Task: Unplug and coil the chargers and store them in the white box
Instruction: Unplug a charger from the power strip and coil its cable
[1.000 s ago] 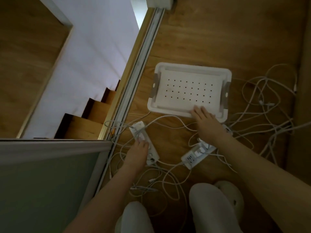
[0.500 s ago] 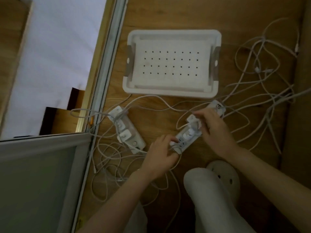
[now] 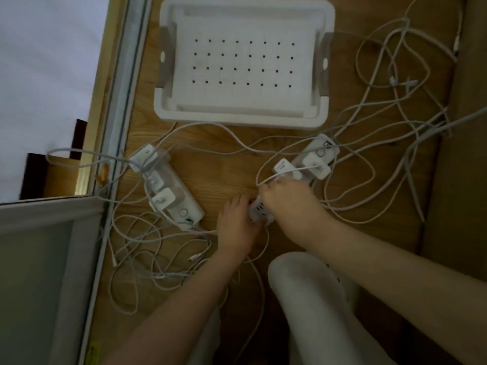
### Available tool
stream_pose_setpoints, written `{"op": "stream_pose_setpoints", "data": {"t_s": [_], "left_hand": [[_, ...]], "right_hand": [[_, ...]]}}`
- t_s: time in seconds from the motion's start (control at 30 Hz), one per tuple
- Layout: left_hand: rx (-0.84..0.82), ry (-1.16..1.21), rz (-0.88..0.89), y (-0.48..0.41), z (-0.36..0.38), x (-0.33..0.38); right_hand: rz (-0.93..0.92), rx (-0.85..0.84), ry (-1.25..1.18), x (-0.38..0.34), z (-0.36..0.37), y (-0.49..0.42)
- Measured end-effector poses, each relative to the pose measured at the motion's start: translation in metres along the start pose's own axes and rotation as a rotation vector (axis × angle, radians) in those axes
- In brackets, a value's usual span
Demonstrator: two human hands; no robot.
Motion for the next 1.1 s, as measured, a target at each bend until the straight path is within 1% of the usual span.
{"op": "stream_pose_setpoints", "data": {"t_s": [0.1,0.2,0.27,0.33,0.43,0.57,0.67,0.73,0.9,1.1], "left_hand": [[0.003,-0.055,0.02,-0.002,-0.001,0.002],[-0.01,-0.109,0.011,-0.004,-0.001,0.001],[-0.019,-0.092,0.001,-0.006,0.002,-0.002],[-0.038,-0.063,-0.009,-0.007,0.004,-0.003],[-0.015,-0.005,-0.028,-0.013,-0.007,-0.01],[0.039,-0.094,0.008,-0.028,-0.034,-0.018],[0.049,-0.19,0.039,-0.033,-0.043,-0.02],[0.053,-0.199,0.062,-0.034,-0.045,-0.017],[0.069,-0.293,0.121,-0.035,-0.049,-0.009],[0.063,-0.392,0.122,-0.031,-0.05,-0.004]], "right_hand": [[-0.008,-0.097,0.21,-0.011,0.014,-0.011],[-0.03,-0.178,0.28,-0.011,0.029,-0.019],[-0.1,-0.197,0.336,-0.013,0.034,-0.024],[-0.161,-0.202,0.325,-0.013,0.036,-0.025],[-0.154,-0.197,0.285,-0.011,0.023,-0.033],[-0.126,-0.096,0.338,-0.014,-0.007,-0.062],[-0.154,-0.145,0.367,-0.023,-0.001,-0.074],[-0.186,-0.183,0.382,-0.03,0.009,-0.077],[-0.256,-0.179,0.439,-0.035,0.008,-0.075],[-0.281,-0.231,0.48,-0.039,-0.001,-0.065]]}}
Point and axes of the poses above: each hand's wrist, its own y-axis away from the middle knuckle, its own z-axis out of the palm, x = y × z, the point moved 10 cm from there along -y, towards the middle knuckle, and after that the axes turned 1 degree about x, right-handed, at the moved point
